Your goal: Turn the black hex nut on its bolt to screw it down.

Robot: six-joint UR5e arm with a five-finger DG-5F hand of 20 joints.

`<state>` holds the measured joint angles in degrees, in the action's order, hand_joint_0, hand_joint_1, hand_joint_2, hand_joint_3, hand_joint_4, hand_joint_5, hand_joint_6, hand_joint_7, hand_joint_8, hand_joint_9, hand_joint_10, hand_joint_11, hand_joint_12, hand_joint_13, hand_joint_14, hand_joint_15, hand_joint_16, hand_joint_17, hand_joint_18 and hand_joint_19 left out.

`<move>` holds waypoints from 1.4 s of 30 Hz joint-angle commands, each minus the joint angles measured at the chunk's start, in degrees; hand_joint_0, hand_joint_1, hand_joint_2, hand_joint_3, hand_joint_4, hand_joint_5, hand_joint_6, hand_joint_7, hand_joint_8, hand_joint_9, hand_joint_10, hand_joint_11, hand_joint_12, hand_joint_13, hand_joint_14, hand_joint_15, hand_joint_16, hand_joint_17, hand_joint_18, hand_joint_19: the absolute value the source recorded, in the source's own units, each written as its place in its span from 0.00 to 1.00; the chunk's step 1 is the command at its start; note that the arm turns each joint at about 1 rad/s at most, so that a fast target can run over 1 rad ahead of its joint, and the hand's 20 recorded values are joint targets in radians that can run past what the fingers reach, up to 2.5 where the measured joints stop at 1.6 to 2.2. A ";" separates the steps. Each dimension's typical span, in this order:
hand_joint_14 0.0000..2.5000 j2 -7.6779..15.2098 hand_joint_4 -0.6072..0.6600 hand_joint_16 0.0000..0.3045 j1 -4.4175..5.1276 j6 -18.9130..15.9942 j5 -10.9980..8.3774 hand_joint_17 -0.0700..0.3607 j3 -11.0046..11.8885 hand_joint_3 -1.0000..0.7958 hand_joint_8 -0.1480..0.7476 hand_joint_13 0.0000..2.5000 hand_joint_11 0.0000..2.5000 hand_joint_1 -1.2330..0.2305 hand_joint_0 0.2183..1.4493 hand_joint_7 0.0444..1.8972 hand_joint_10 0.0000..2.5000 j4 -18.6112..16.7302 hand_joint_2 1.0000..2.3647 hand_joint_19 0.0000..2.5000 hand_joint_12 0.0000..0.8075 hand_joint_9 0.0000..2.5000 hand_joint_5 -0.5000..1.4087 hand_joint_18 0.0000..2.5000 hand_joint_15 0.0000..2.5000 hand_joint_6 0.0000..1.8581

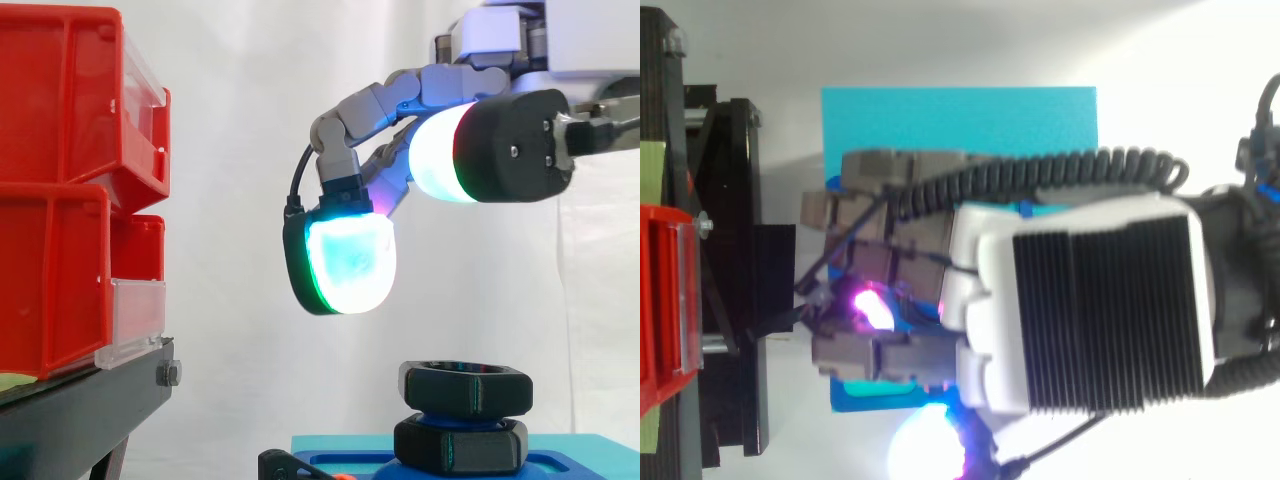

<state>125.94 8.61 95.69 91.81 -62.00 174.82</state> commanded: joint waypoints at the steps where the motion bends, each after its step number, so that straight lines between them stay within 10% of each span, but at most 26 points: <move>1: 0.00 0.00 0.62 0.15 1.76 -0.95 -1.72 0.40 -1.37 0.28 0.46 0.25 0.00 0.76 0.25 0.62 0.00 -1.68 0.00 0.15 0.39 0.32 0.25 0.22 0.03 0.27; 32: 0.00 0.00 0.59 0.15 2.37 -1.12 -1.11 0.39 -4.27 0.28 0.46 0.25 0.01 0.75 0.25 0.70 0.00 -1.15 0.00 0.15 0.39 0.32 0.26 0.22 0.03 0.27; 42: 0.00 0.00 0.60 0.15 1.23 -1.12 0.91 0.39 -4.36 0.28 0.46 0.25 0.01 0.75 0.25 0.70 0.00 -1.24 0.00 0.15 0.39 0.33 0.26 0.22 0.03 0.27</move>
<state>125.94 10.22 94.57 91.87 -66.33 173.72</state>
